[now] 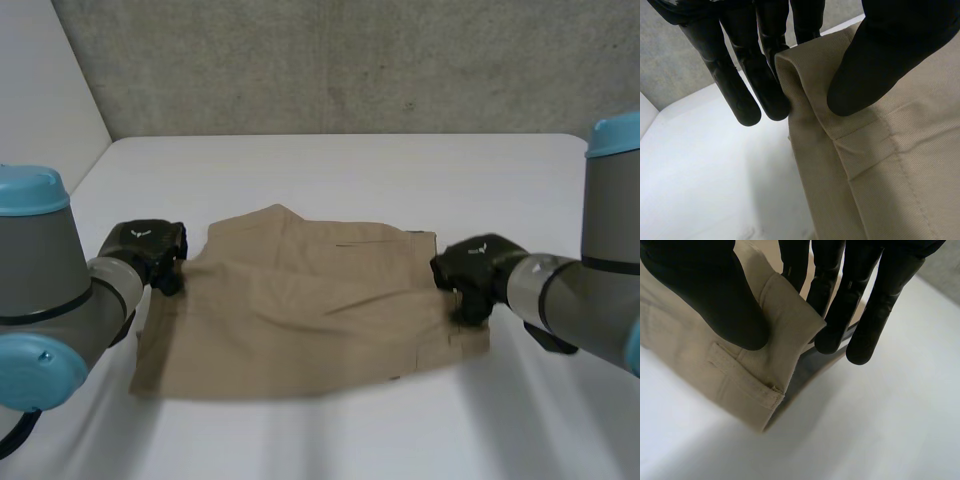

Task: Fold the shorts.

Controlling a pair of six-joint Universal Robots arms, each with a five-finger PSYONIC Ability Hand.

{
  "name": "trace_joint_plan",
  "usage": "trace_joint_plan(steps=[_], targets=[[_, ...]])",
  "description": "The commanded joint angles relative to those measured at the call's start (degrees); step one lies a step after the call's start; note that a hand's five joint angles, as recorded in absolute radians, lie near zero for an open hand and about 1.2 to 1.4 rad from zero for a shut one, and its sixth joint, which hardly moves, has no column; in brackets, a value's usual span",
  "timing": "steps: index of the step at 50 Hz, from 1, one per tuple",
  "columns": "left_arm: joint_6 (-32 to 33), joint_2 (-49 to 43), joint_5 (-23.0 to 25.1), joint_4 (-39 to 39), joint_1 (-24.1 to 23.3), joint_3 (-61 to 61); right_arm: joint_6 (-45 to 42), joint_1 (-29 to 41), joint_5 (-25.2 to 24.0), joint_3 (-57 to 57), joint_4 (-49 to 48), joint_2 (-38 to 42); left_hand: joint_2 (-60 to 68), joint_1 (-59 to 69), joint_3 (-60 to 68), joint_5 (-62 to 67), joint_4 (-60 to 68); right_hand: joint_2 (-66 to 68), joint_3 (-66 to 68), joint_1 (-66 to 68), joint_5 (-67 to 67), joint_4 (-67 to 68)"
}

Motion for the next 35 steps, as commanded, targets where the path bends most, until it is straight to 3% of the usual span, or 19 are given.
trace_joint_plan(steps=[1,8,13,20,24,35], targets=[[0.0,-1.5,0.0,1.5,0.2,5.7,-2.7,2.0,1.3,-8.5,-3.2,3.6,11.4,14.7,12.0,14.2,11.1,12.5,12.8,24.7,15.1,12.3],[-0.1,-1.5,-0.7,7.9,0.2,18.7,-4.0,2.8,5.5,-19.2,-17.3,3.6,11.4,14.7,12.0,14.2,11.1,12.5,12.8,24.7,15.1,12.3],[-0.3,-0.1,-4.6,19.3,0.0,29.8,-5.0,3.7,8.1,-25.6,-35.6,2.5,11.4,14.7,12.0,14.2,11.1,12.5,12.8,24.7,15.1,12.3],[-0.9,8.5,-7.2,28.4,-1.9,32.8,-5.3,4.1,8.3,-26.4,-50.8,-2.5,11.4,14.7,12.0,14.2,11.1,12.5,12.8,24.7,15.1,12.3],[-1.8,12.0,-7.1,28.5,-2.6,29.6,-5.2,4.1,8.1,-24.7,-50.2,-3.4,11.4,14.7,12.0,14.2,11.1,12.5,12.8,24.7,15.1,12.3],[-2.7,12.0,-6.3,28.5,-2.3,5.4,-5.3,4.0,5.4,-12.4,-40.8,-0.7,11.4,14.7,12.0,14.2,11.1,12.5,12.8,24.7,15.1,12.3]])
